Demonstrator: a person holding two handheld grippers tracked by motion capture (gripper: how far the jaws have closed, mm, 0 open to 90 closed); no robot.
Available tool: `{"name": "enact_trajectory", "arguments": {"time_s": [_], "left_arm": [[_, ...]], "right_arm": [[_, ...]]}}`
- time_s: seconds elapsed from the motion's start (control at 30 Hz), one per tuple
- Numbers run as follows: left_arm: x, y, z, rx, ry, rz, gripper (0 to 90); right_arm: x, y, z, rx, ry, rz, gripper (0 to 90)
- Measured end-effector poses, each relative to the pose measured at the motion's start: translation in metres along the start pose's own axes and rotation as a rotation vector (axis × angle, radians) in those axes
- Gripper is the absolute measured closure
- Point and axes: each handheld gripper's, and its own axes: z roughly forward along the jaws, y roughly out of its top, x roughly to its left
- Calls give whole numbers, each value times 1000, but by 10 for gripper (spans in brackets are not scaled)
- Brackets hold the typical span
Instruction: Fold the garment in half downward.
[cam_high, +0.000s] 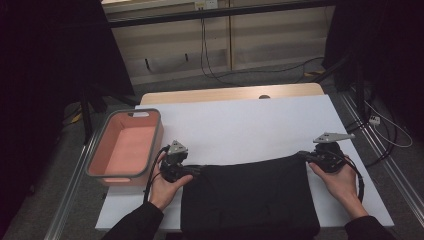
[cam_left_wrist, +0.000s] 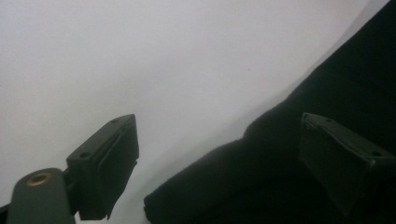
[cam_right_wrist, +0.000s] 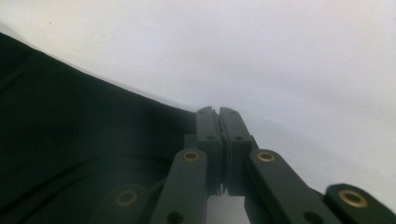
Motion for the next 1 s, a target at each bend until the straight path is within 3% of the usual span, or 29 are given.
{"name": "enact_trajectory", "arguments": {"time_s": [0.07,0.2,0.43,0.57,0.67,0.7,0.8,0.87,1.0], "left_arm": [[2,5,6,-17,4,-23,206],[1,7,8,12,-3,-7,204],[9,7,11,22,33,-29,254],[15,8,16,32,30,-43,343],[18,7,20,49,2,-56,427],[17,6,22,64,11,-56,443],[16,3,27,97,-46,-60,527],[14,1,27,105,-42,-25,525],[11,0,27,98,-55,-25,574]], "right_arm": [[-2,0,1,2,-10,6,879],[-7,1,-1,-2,-33,10,879],[-29,-3,-13,-44,-92,63,880],[-37,-6,-16,-49,-104,81,880],[-34,-6,-14,-31,-110,66,879],[-33,-5,-13,-29,-110,64,880],[-32,-5,-12,-25,-109,58,879],[-32,-5,-13,-26,-104,63,879],[-32,-6,-13,-37,-89,70,879]]}}
